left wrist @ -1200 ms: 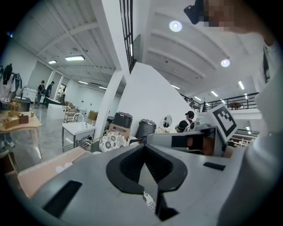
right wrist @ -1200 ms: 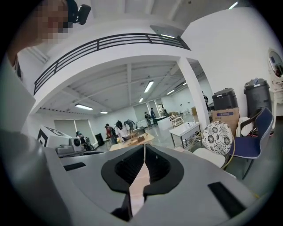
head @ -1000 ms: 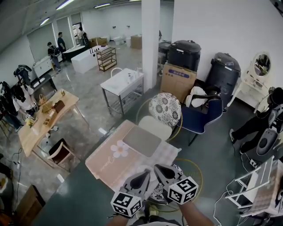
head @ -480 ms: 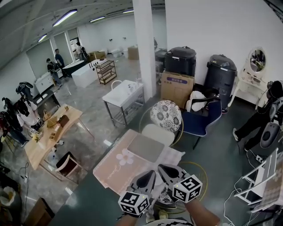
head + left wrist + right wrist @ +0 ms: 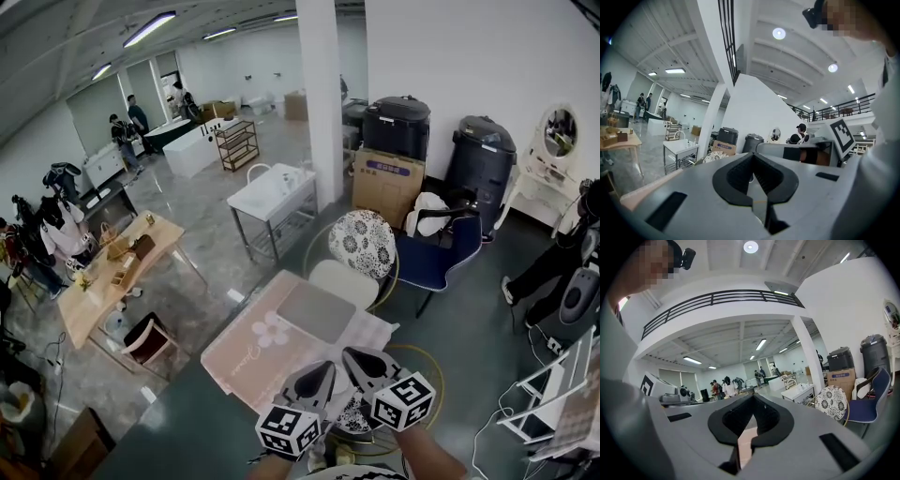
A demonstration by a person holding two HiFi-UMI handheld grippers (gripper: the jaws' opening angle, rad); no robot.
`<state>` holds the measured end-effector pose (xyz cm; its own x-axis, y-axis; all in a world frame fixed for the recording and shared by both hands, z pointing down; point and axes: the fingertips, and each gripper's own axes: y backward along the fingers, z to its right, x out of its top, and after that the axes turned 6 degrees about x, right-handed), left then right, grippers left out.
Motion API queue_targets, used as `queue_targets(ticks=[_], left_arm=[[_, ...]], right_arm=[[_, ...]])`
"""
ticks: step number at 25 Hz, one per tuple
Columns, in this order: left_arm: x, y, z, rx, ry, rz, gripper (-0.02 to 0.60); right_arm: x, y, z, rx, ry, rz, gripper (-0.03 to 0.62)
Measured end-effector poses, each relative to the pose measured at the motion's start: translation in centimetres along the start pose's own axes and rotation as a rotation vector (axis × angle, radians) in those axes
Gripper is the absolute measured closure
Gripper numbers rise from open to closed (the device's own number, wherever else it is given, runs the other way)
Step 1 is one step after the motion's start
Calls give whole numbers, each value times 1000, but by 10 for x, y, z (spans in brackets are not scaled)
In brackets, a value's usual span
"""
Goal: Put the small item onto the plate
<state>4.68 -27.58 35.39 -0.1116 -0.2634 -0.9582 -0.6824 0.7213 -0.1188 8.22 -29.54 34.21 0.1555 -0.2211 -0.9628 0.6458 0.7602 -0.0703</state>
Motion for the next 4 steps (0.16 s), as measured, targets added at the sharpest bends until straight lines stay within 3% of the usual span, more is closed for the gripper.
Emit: queue_targets(ticks=[4], left_arm=[[-1, -3, -4, 8, 2, -6, 577]], right_arm=[[-1, -4, 4, 1, -1, -4, 580]])
